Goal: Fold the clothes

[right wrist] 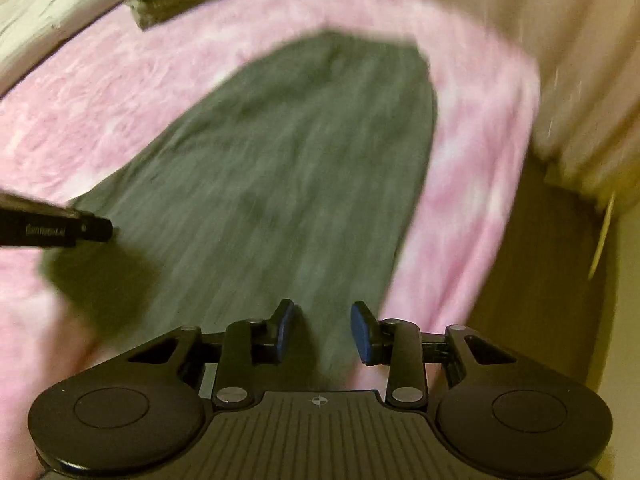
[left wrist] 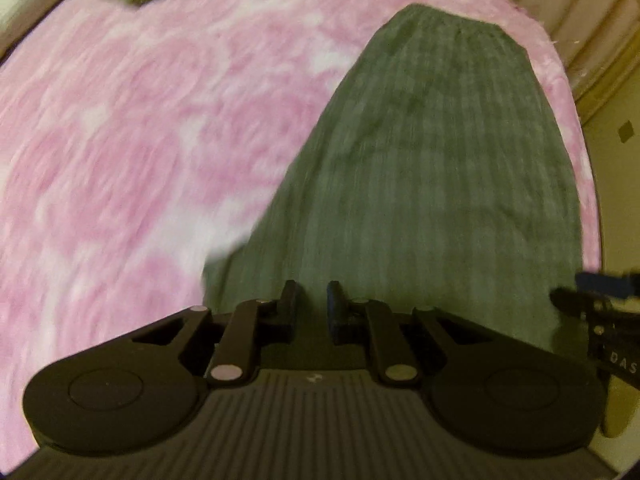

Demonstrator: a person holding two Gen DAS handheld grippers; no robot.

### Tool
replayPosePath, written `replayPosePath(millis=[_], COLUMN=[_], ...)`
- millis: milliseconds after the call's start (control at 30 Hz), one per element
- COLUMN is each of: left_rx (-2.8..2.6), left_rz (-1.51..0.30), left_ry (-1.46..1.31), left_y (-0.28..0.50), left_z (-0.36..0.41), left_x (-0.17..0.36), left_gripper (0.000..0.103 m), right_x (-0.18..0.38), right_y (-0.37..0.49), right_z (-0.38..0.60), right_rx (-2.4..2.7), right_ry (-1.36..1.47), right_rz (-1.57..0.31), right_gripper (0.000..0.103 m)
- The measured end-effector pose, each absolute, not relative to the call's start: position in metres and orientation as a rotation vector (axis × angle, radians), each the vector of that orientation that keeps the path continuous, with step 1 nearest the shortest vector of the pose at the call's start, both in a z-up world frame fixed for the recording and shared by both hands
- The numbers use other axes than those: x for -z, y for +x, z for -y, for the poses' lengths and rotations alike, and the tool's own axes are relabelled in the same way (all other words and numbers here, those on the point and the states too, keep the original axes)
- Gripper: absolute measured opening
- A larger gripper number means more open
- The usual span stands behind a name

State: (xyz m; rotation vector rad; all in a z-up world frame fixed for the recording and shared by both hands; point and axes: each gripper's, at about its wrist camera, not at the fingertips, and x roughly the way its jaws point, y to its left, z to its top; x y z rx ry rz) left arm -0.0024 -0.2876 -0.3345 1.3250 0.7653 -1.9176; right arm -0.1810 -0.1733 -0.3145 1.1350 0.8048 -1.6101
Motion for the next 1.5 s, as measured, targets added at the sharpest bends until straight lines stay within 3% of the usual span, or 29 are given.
replayPosePath(millis=[33,133,333,500,633,1500], left_rx=[1.890,1.821,1.749,1.796,1.821,1.908], left_rz=[-0.774,-0.806,-0.851,-0.697,-0.610,-0.536], left_ry=[1.338,1.349,1.318,1.287,1.252,1.262], left_y=[0.003,0.024,0.054,0.047,0.041,0.037], left_z=[0.278,0.244,0.196,0.179,0.170,0.156], left_x=[0.326,0.293,0.223,0.168,0.141,0.118], left_gripper=[0.011,0.014,0.025,0.037,0.038,0.041], right_x=[0.307,0.280,0.207,0.157,0.142,0.111], right_y=[-0.180,-0.176,-0.166,-0.147,-0.130,-0.111], right_z=[0.164,0.137,0.105,0.096,0.086,0.083], right_rx=[1.583,1.519,1.509,1.546,1.526,1.556], right_ry=[1.199,1.338,1.345,1.242,1.212,1.230], right_rz=[-0.791,-0.749,-0.718,-0.743,-0.759,-0.707], right_gripper=[0.037,0.083,0.083,0.083,0.083,0.083])
